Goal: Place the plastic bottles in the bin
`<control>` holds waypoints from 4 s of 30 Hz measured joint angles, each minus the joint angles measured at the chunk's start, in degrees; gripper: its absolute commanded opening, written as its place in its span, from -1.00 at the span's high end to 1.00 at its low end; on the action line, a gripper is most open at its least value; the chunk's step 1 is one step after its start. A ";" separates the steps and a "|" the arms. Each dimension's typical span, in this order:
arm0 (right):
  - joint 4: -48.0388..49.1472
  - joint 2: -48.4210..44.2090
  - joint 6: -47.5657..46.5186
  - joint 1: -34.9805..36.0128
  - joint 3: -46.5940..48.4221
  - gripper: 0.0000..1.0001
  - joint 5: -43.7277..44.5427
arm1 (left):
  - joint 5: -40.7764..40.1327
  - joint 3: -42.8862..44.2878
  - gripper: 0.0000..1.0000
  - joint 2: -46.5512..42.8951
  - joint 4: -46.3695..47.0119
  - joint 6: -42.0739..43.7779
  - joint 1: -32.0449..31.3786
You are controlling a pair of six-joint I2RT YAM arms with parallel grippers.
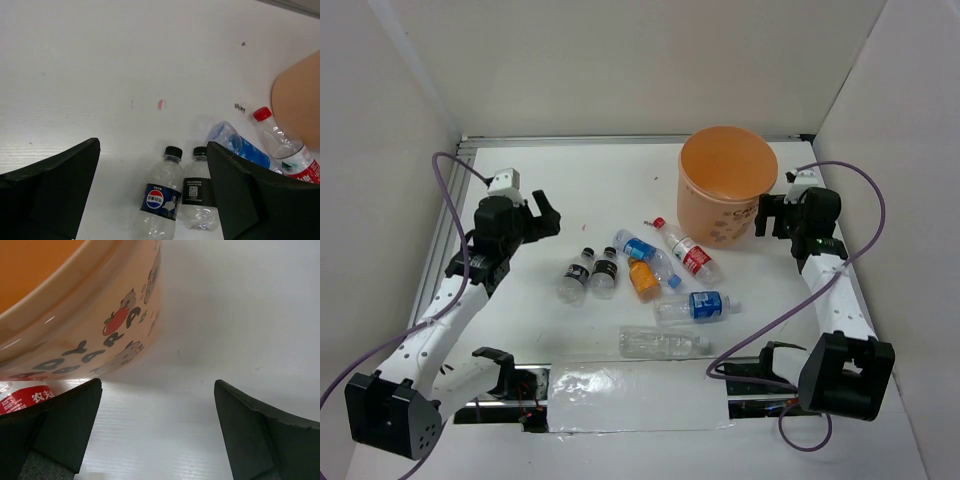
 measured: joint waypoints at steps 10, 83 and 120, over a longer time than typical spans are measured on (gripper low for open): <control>-0.83 -2.29 -4.63 0.00 -1.07 -1.00 -6.64 | 6.05 0.09 -1.00 2.14 -8.61 0.15 -0.24; -28.59 -10.05 -62.55 28.39 -10.43 -0.98 -31.45 | 13.03 81.90 -1.00 68.43 1.44 3.58 -32.87; -25.27 -11.47 -52.09 38.93 17.75 0.31 -27.58 | -2.14 -0.28 -1.00 14.73 -5.05 -6.91 -21.20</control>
